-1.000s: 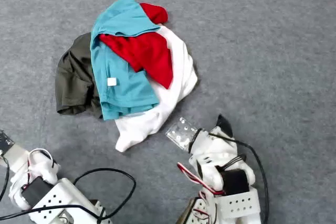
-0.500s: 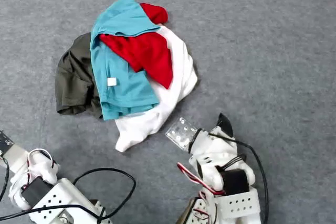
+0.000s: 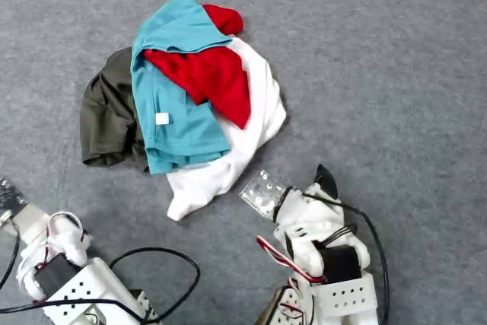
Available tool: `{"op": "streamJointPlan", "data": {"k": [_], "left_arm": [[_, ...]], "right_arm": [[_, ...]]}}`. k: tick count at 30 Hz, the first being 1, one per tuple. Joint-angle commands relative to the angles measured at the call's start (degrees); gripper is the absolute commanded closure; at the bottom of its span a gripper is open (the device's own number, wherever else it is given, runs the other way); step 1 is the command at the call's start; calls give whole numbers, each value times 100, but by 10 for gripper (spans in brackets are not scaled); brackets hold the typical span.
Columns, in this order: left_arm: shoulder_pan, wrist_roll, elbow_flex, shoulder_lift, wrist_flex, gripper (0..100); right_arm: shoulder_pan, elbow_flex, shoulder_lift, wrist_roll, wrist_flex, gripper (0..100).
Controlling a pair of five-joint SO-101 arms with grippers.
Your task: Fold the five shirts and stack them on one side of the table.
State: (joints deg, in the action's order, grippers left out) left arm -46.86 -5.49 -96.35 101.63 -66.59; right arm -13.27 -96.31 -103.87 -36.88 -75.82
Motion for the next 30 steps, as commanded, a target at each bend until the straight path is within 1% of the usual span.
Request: {"op": "streamJointPlan", "data": {"k": [1, 8, 12, 15, 30], "left_arm": [[686, 18, -53, 259, 88, 979], [2470, 18, -53, 259, 88, 979], [3077, 26, -53, 259, 88, 979], [3209, 26, -53, 259, 88, 979], [3209, 26, -53, 242, 44, 980]], "right_arm": [[-57, -40, -593, -299, -185, 599], [-57, -40, -593, -299, -185, 599], [-57, -40, -593, -299, -185, 599], [-57, -40, -593, -299, -185, 599], [-57, -40, -593, -299, -185, 599]]}}
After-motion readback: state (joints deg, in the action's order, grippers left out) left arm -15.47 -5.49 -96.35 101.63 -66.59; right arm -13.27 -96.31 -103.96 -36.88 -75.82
